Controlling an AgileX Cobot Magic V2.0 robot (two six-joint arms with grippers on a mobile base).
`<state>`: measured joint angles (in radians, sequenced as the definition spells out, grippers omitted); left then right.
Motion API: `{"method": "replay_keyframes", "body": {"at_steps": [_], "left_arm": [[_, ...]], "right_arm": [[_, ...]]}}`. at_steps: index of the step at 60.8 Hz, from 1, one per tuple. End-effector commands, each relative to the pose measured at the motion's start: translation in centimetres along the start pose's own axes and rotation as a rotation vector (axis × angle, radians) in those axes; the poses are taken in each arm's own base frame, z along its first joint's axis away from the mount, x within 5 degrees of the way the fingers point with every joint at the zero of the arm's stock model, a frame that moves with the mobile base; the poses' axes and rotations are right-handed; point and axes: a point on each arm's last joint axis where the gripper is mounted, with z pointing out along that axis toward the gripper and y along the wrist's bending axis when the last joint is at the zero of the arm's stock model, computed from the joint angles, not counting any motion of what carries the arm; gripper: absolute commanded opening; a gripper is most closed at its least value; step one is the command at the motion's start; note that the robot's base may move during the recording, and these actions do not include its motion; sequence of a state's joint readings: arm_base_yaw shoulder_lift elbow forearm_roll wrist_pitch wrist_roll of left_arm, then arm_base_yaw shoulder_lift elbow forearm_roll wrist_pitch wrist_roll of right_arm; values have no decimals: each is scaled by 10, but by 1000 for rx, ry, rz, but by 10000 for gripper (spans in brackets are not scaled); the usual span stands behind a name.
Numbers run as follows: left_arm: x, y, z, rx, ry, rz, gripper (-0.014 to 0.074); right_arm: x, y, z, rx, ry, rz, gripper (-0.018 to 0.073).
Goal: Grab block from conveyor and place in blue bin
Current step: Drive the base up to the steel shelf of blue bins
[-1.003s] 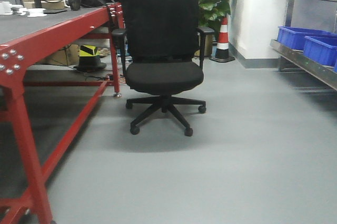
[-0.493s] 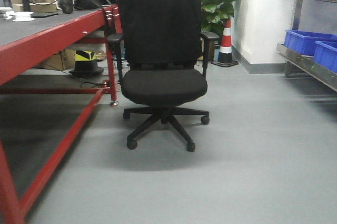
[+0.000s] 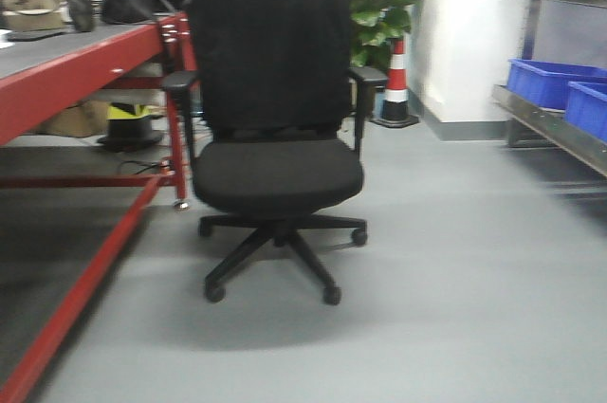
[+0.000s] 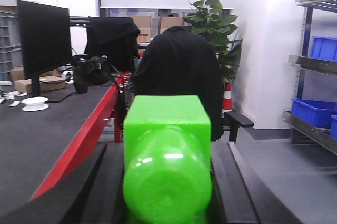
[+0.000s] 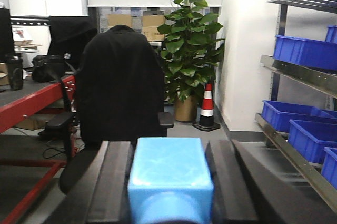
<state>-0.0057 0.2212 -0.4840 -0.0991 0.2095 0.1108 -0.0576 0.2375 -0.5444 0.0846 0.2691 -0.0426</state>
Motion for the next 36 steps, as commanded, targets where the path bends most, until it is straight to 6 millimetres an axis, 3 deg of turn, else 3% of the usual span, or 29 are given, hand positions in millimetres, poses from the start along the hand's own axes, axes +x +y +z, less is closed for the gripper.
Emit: {"method": "replay_keyframes", "body": {"at_steps": [1,36], "left_arm": [[-4,0,-2,5,-29,-7,-111],[-4,0,-2,5,-29,-7,-111]], "right_arm": [[-4,0,-2,2,-34,-11,-162],[-4,0,-2,2,-34,-11,-162]]}}
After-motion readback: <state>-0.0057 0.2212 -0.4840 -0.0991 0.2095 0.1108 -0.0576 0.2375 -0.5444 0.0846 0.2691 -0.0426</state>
